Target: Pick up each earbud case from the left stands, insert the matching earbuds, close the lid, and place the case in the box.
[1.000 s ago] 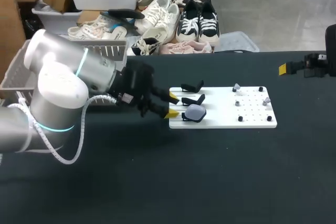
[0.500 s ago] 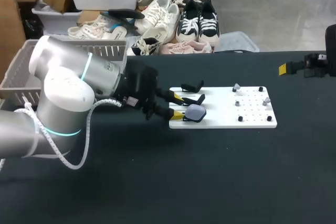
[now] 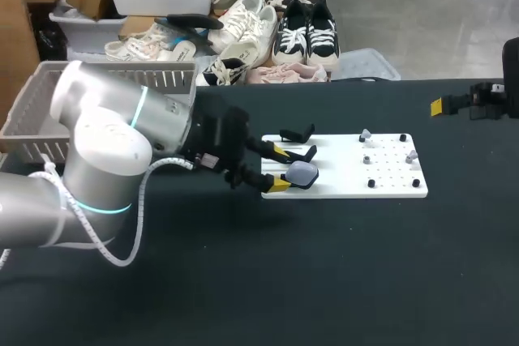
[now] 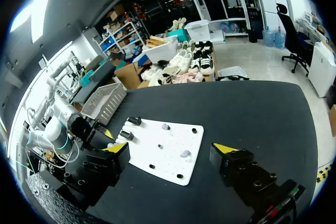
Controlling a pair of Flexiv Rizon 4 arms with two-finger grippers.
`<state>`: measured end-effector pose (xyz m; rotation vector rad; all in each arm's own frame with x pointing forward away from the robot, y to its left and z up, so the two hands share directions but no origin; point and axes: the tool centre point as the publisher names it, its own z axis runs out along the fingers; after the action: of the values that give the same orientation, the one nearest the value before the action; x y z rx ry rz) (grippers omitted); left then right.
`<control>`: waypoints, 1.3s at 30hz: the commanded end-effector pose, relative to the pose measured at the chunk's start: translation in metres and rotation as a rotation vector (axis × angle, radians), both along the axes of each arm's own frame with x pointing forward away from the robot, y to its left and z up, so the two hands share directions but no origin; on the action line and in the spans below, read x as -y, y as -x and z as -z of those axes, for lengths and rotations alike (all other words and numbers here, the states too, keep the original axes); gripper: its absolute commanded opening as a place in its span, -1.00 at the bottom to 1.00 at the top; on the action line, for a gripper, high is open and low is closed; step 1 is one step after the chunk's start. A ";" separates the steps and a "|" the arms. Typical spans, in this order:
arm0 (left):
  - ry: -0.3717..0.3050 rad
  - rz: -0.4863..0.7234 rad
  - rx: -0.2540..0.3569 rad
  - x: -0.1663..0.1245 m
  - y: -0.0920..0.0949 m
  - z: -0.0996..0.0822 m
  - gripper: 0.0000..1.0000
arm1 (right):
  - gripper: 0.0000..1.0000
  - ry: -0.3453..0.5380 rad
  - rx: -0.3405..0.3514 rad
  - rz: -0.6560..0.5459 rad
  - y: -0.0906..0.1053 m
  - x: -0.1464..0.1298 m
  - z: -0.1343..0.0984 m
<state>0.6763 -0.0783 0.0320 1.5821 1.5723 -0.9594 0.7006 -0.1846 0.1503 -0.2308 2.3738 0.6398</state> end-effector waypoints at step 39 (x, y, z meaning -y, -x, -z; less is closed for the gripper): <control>0.003 0.015 0.001 0.019 -0.012 0.016 0.06 | 1.00 -0.004 0.000 -0.006 -0.001 0.001 0.001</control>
<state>0.6850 -0.0957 0.0187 1.5918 1.5632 -0.9638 0.7006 -0.1846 0.1502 -0.2308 2.3738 0.6398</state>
